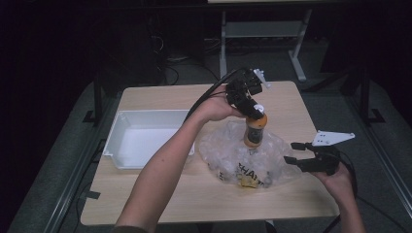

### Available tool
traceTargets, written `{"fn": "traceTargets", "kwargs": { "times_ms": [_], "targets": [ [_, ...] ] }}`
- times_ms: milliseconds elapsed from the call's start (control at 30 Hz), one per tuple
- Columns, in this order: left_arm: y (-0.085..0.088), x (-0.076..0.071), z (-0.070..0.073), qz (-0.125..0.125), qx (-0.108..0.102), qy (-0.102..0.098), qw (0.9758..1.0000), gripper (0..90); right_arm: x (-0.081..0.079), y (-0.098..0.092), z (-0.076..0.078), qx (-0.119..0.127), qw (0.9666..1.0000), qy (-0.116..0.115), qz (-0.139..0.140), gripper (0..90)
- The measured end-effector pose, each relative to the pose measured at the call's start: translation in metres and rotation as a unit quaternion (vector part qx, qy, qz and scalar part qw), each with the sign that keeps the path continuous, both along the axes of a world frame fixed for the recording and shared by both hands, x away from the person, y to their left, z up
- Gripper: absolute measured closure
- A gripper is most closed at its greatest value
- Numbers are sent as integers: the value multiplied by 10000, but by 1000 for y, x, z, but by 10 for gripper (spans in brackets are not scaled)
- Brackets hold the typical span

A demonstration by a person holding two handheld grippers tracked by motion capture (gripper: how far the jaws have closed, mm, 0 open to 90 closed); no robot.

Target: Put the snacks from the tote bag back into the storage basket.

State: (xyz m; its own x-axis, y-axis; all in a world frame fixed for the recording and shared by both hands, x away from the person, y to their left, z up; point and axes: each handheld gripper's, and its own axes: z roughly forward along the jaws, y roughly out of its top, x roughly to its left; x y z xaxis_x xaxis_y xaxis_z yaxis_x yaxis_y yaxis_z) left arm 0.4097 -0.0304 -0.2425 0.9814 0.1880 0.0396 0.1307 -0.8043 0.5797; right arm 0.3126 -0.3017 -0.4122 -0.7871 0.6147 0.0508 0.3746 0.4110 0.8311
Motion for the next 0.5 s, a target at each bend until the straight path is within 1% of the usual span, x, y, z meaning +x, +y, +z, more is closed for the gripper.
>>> {"fn": "traceTargets", "kwargs": {
  "times_ms": [33,200,267,333,367,467,500],
  "targets": [
    [1,-1,3,-5,21,-3,10000,593,0,1,0,-5,10000,-2,2,366],
    [5,-6,15,38,-37,-48,10000,593,1,3,-1,-47,10000,22,18,366],
    [8,-8,21,26,-41,-127,9999,593,2,3,-2,-69,10000,19,20,365],
    [11,-11,26,30,-53,-156,9999,593,2,3,-1,-62,10000,16,18,365],
    [12,-12,27,45,-64,-136,9999,593,2,3,-1,-65,10000,11,15,365],
    [18,-16,31,31,-72,-190,9998,593,2,2,-1,-64,10000,9,3,364],
    [19,-17,32,41,-80,-178,9998,593,2,2,-1,-67,10000,6,1,364]
  ]
}}
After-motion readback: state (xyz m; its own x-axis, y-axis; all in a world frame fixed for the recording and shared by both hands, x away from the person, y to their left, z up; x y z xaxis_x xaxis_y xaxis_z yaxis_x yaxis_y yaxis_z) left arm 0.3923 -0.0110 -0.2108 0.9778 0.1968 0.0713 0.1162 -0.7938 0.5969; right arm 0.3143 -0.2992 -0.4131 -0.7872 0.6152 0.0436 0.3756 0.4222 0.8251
